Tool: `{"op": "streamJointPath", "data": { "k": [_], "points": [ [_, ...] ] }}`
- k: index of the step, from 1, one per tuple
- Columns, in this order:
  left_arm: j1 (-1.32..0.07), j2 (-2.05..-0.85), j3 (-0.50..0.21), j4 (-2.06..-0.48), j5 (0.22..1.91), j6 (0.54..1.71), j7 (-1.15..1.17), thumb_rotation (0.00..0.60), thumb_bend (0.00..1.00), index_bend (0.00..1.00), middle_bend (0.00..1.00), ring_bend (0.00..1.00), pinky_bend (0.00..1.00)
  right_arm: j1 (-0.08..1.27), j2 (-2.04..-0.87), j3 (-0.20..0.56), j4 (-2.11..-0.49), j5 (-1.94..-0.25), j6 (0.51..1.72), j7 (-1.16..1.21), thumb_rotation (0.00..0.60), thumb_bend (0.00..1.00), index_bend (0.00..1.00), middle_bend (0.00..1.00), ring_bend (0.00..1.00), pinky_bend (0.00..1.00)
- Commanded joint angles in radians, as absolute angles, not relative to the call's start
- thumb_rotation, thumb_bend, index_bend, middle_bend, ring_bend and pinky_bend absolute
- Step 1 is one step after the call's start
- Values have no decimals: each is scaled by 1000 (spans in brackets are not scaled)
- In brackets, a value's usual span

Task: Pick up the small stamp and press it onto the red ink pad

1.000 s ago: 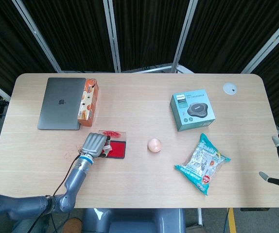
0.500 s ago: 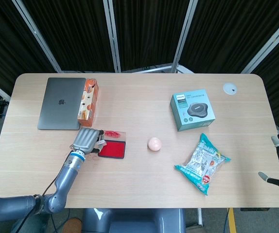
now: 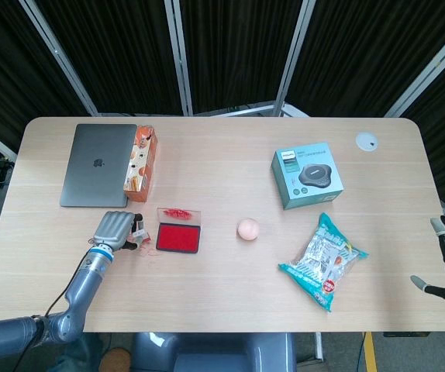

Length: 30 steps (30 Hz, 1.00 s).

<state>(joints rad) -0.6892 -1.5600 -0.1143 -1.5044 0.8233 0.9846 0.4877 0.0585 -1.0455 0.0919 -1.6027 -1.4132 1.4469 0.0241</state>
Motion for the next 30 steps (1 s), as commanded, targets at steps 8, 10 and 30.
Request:
{"op": "streamJointPath", "data": {
  "k": [8, 10, 30],
  "points": [
    [-687, -1583, -95, -1475, 829, 987, 506, 600, 362, 511, 523, 772, 854, 60, -1047, 93, -1601, -1410, 1445, 22, 600, 0, 0, 0, 0, 0],
    [-687, -1587, -93, -1471, 829, 987, 509, 600, 361, 500, 508, 768, 852, 60, -1047, 93, -1601, -1410, 1445, 22, 600, 0, 0, 0, 0, 0],
    [-673, -1565, -89, -1496, 844, 994, 504, 600, 348, 356, 251, 744, 829, 61, -1047, 92, -1602, -1412, 1443, 22, 600, 0, 0, 0, 0, 0]
  ]
}}
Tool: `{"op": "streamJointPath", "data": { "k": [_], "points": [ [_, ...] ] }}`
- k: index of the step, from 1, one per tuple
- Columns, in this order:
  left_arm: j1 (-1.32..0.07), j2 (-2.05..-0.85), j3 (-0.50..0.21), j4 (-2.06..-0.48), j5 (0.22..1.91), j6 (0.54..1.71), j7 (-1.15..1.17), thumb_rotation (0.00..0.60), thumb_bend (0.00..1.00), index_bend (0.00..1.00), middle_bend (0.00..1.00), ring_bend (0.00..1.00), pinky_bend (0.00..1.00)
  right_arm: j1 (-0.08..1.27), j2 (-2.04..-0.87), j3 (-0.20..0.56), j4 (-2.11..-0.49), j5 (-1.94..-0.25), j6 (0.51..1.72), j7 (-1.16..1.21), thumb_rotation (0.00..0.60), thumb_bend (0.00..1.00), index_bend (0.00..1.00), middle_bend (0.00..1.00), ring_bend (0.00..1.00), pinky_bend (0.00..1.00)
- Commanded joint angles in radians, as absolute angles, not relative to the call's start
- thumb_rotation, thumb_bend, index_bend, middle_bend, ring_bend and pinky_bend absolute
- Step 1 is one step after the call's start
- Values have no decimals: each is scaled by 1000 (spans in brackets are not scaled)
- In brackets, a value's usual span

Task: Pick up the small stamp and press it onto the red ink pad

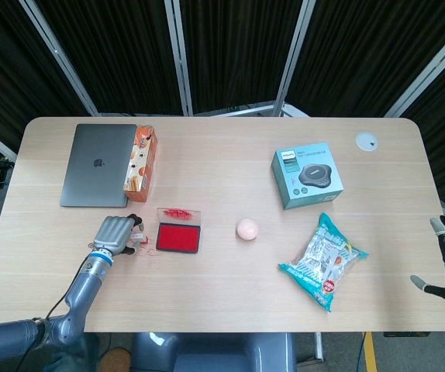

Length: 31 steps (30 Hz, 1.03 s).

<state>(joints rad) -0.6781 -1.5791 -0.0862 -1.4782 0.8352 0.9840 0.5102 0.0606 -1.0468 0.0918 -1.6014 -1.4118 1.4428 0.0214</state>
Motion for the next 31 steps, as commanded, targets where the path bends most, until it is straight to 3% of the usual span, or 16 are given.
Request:
{"op": "streamJointPath", "data": {
  "k": [1, 9, 13, 15, 17, 19, 20, 21, 23, 27, 31],
  "points": [
    [-668, -1551, -91, -1514, 855, 1005, 499, 600, 348, 352, 245, 743, 828, 60, -1046, 91, -1603, -1413, 1443, 22, 600, 0, 0, 0, 0, 0],
    [-605, -1354, -94, -1786, 995, 1147, 468, 600, 349, 336, 224, 715, 804, 57, -1040, 85, -1617, -1437, 1459, 23, 600, 0, 0, 0, 0, 0],
    [-556, -1264, -81, -1894, 1088, 1239, 456, 600, 315, 313, 183, 638, 743, 52, -1035, 82, -1626, -1452, 1473, 28, 600, 0, 0, 0, 0, 0],
    [-511, -1220, -68, -1927, 1156, 1326, 459, 600, 191, 254, 104, 506, 622, 48, -1031, 80, -1633, -1463, 1483, 33, 600, 0, 0, 0, 0, 0],
    [-468, -1201, -50, -1942, 1208, 1397, 458, 600, 59, 155, 27, 299, 431, 47, -1028, 78, -1638, -1470, 1488, 36, 600, 0, 0, 0, 0, 0],
    [-409, -1183, -28, -1950, 1266, 1484, 439, 600, 0, 37, 0, 64, 169, 47, -1025, 76, -1644, -1479, 1492, 37, 600, 0, 0, 0, 0, 0],
    [-387, -1174, -18, -1952, 1286, 1511, 432, 600, 0, 16, 0, 23, 102, 46, -1024, 75, -1645, -1482, 1493, 37, 600, 0, 0, 0, 0, 0],
    [-369, -1165, -8, -1954, 1305, 1531, 425, 600, 0, 1, 0, 1, 38, 46, -1023, 74, -1647, -1485, 1494, 38, 600, 0, 0, 0, 0, 0],
    [-325, -1143, 15, -1953, 1346, 1579, 412, 600, 0, 0, 0, 0, 2, 45, -1020, 73, -1654, -1493, 1500, 44, 600, 0, 0, 0, 0, 0],
    [-263, -1124, 44, -1929, 1385, 1623, 371, 600, 0, 0, 0, 0, 0, 42, -1013, 74, -1661, -1502, 1512, 54, 600, 0, 0, 0, 0, 0],
    [-239, -1119, 47, -1903, 1373, 1595, 310, 600, 0, 0, 0, 0, 0, 40, -1008, 76, -1664, -1504, 1520, 59, 600, 0, 0, 0, 0, 0]
  ]
}}
